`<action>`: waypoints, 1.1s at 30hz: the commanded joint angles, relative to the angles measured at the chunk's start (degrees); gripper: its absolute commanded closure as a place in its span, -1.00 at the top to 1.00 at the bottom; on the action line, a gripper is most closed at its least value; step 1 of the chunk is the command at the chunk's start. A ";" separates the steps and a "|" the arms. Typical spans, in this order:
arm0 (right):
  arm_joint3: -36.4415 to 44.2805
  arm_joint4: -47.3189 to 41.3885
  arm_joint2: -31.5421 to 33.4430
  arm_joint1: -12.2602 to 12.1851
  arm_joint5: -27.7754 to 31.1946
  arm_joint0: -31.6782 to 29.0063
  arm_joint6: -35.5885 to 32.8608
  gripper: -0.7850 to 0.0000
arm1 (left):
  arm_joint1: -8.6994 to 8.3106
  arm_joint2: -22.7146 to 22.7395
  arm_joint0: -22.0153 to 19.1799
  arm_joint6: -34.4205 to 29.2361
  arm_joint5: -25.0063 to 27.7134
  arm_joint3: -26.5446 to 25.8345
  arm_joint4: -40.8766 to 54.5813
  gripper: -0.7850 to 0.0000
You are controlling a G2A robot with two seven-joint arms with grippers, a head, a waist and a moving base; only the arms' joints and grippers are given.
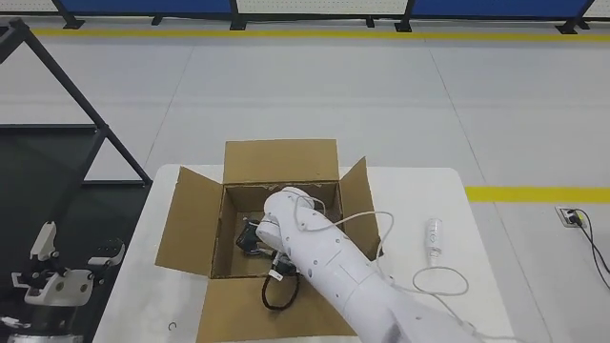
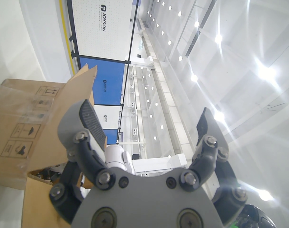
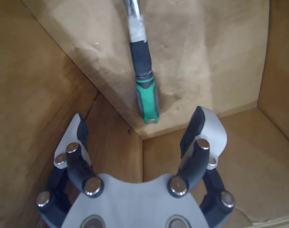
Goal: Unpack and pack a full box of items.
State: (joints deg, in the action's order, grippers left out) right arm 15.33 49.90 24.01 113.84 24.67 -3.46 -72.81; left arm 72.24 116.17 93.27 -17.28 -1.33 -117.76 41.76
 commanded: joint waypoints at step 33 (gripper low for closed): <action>-0.91 2.24 -0.17 0.92 -7.64 -0.58 12.75 1.00 | 0.02 0.09 0.29 0.48 0.33 0.44 0.84 1.00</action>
State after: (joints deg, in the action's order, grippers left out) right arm 14.42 52.15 23.84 114.76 17.03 -4.04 -60.07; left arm 72.26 116.27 93.56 -16.79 -1.00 -117.33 42.59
